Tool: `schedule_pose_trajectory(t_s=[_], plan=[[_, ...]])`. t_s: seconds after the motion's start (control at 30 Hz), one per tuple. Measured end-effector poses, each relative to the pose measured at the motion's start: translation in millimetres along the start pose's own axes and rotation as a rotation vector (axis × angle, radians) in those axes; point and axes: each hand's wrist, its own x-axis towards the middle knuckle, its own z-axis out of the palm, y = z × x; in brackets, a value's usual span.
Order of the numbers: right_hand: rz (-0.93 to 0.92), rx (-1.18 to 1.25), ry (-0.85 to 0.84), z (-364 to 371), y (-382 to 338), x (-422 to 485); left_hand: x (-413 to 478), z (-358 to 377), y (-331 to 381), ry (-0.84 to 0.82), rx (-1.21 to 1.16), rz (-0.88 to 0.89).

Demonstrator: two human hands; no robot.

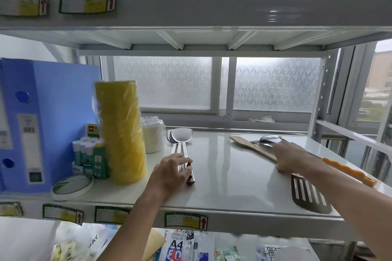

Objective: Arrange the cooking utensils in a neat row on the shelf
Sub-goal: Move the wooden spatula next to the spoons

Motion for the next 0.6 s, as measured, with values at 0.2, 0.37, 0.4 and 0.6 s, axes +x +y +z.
schedule_pose_trajectory(t_s=[0.2,0.37,0.4,0.6], plan=[[-0.025,0.291,0.0,-1.1,-37.5,15.6,-0.6,-0.1,-0.4,-0.012,-0.007,-0.005],[0.075,1.339,-0.02,6.0,-106.7,8.2,-0.9,-3.2,2.7,-0.031,0.006,-0.024],[0.06,1.459,-0.024,2.3,-121.0,4.2,-0.7,-3.4,2.5,-0.032,0.004,-0.029],[-0.058,1.466,0.024,-5.9,-180.0,2.9,-0.8,-3.0,3.5,0.076,0.038,-0.071]])
